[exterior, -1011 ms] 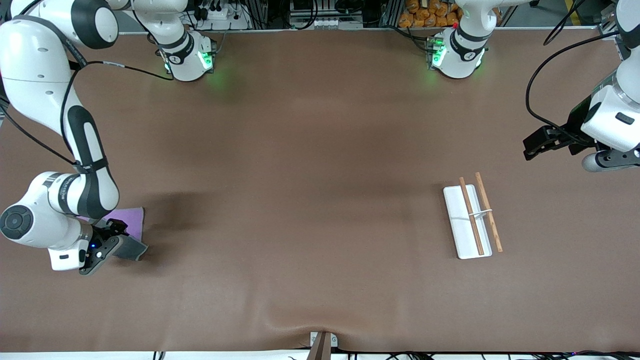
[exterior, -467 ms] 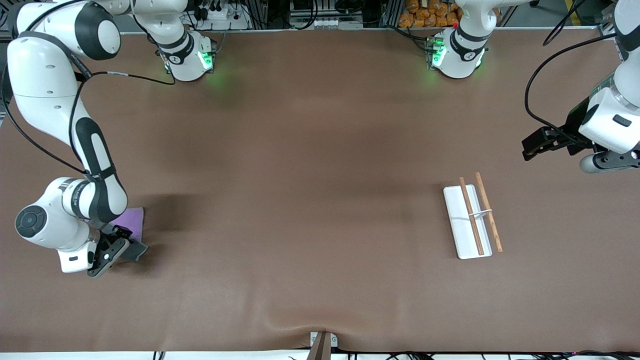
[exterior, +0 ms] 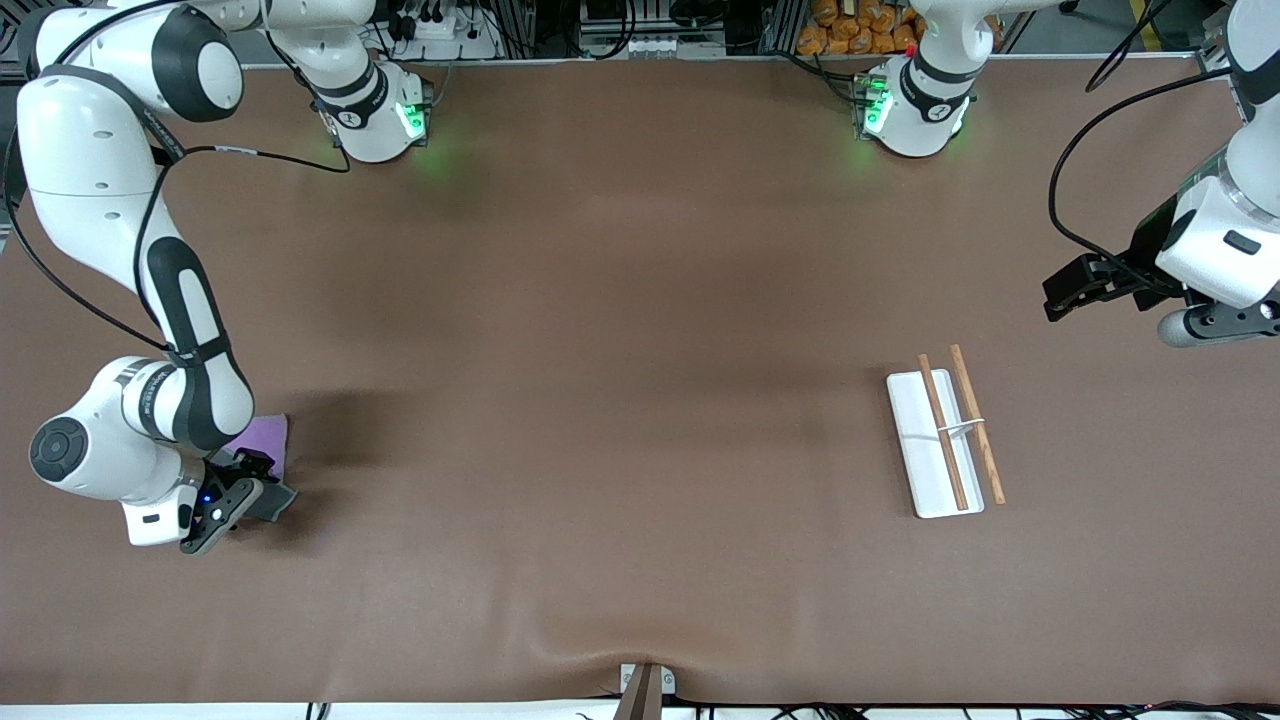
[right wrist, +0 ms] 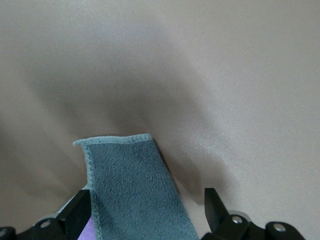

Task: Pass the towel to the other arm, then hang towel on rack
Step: 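Close the right gripper on the towel edge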

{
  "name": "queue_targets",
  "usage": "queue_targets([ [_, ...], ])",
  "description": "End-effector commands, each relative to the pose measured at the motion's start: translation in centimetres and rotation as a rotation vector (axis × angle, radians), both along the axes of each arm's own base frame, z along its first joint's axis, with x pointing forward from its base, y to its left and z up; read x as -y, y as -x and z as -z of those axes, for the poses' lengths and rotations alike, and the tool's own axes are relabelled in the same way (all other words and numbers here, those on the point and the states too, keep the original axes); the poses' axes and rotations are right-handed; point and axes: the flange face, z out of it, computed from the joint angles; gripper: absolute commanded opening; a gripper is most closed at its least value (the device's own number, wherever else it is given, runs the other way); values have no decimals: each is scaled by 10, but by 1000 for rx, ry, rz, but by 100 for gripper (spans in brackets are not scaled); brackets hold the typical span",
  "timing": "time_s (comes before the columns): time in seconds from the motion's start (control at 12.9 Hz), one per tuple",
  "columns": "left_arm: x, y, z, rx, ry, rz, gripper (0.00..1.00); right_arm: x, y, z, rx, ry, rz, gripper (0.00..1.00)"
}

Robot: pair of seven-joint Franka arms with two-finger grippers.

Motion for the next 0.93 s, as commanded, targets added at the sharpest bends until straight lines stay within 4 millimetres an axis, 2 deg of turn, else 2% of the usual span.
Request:
queue_targets([
  [0.0, 1, 1, 0, 6, 8, 6, 100, 0, -1, -3, -1, -23, 2, 100],
  [0.39, 1, 1, 0, 6, 8, 6, 100, 2, 2, 4, -9, -61, 35, 100],
  [0.47, 1, 0, 0, 4, 8, 6, 100, 1, 2, 5, -13, -63, 32, 91],
  [0.7, 1, 0, 0, 6, 8, 7, 100, 3, 4, 7, -21, -62, 27, 49],
  [0.78, 1, 0, 0, 4, 8, 6, 100, 2, 4, 7, -22, -61, 20, 22],
  [0.86, 1, 0, 0, 4, 8, 6, 100, 2, 4, 7, -25, -62, 18, 0],
])
